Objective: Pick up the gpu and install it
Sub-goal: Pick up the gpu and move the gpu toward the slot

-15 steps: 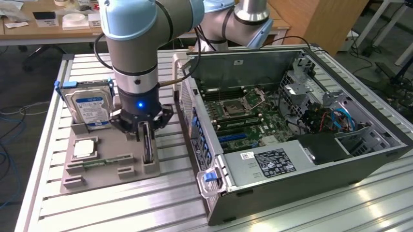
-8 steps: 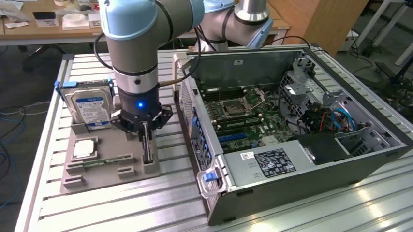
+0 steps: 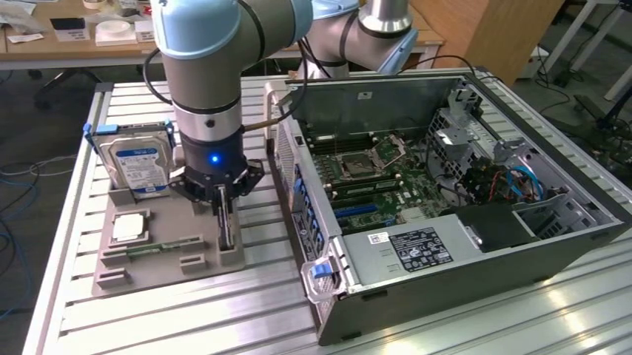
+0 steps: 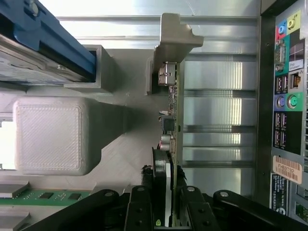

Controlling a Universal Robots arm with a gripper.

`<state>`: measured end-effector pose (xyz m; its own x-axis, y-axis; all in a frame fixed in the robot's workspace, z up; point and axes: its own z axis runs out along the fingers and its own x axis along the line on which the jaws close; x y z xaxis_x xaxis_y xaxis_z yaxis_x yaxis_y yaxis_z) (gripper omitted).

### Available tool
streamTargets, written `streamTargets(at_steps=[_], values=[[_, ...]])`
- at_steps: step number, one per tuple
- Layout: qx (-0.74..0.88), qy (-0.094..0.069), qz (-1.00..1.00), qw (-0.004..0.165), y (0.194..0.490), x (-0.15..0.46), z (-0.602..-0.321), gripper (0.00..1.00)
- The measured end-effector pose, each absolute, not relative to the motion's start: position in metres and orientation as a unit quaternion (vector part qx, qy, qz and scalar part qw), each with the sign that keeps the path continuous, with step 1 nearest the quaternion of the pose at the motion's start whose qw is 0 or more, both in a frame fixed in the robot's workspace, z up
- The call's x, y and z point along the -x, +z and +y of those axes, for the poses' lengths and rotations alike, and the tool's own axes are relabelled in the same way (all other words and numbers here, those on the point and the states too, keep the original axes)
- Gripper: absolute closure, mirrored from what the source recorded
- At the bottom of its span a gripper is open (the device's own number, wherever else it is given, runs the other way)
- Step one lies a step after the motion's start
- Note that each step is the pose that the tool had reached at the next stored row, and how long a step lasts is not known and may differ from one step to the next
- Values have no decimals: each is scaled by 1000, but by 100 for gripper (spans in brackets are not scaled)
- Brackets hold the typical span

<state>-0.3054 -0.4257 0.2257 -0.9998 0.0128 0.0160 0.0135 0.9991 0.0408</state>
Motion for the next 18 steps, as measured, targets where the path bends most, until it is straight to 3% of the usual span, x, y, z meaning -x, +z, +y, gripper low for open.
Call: streamTargets(at_steps=[18], values=[[7, -21, -1000, 8, 302, 305, -426, 73]])
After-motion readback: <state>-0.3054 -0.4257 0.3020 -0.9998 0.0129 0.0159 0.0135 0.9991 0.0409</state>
